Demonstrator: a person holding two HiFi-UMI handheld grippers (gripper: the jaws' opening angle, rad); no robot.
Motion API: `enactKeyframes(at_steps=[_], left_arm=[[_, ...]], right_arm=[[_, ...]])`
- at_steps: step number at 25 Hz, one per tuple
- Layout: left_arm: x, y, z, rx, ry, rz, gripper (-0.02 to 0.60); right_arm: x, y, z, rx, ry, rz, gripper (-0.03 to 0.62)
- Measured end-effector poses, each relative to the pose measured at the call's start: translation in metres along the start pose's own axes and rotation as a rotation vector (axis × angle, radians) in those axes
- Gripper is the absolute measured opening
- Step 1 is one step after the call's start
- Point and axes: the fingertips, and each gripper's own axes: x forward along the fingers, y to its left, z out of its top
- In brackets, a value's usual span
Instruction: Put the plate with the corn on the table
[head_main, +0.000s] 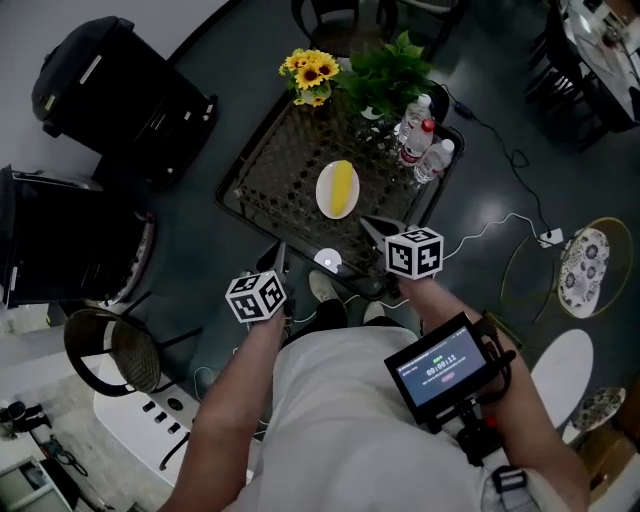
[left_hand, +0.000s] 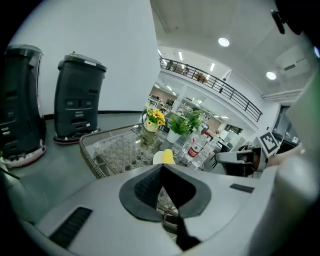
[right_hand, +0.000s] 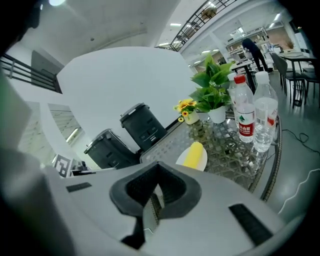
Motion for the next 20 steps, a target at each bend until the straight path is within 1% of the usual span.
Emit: enactKeyframes(at_steps=[2, 5, 7, 10, 13, 17, 20], left_arm=[[-0.014, -0.007, 0.002, 0.035, -0.021, -0.011, 0.008], [-0.035, -0.020, 0.004, 0.065, -0.050, -0.032, 0.008], [-0.047, -0.029, 0.008, 0.074, -0.073, -0.050, 0.008], [-0.062, -0.041, 0.009, 0.064, -0.100, -0.080, 0.008], [-0.075, -0.054, 0.004, 0.093, -0.112, -0.108, 0.008], [-0.091, -0.073, -0.007, 0.167, -0.112, -0.136, 0.008], [-0.098, -0.083, -0.012, 0.188, -0.116, -0.148, 0.008]], right_arm=[[-0.008, 0.014, -0.002, -0.012, -0.004, 0.026, 0.006], [-0.024, 0.032, -0.005, -0.028, -0.005, 0.058, 0.005], [-0.031, 0.042, -0.005, -0.043, -0.012, 0.080, 0.006], [-0.040, 0.054, -0.004, -0.067, -0.024, 0.112, 0.006], [-0.052, 0.063, -0.003, -0.076, -0.045, 0.136, 0.006], [-0.073, 0.077, 0.002, -0.093, -0.095, 0.182, 0.005], [-0.087, 0.082, 0.002, -0.100, -0.126, 0.206, 0.006]])
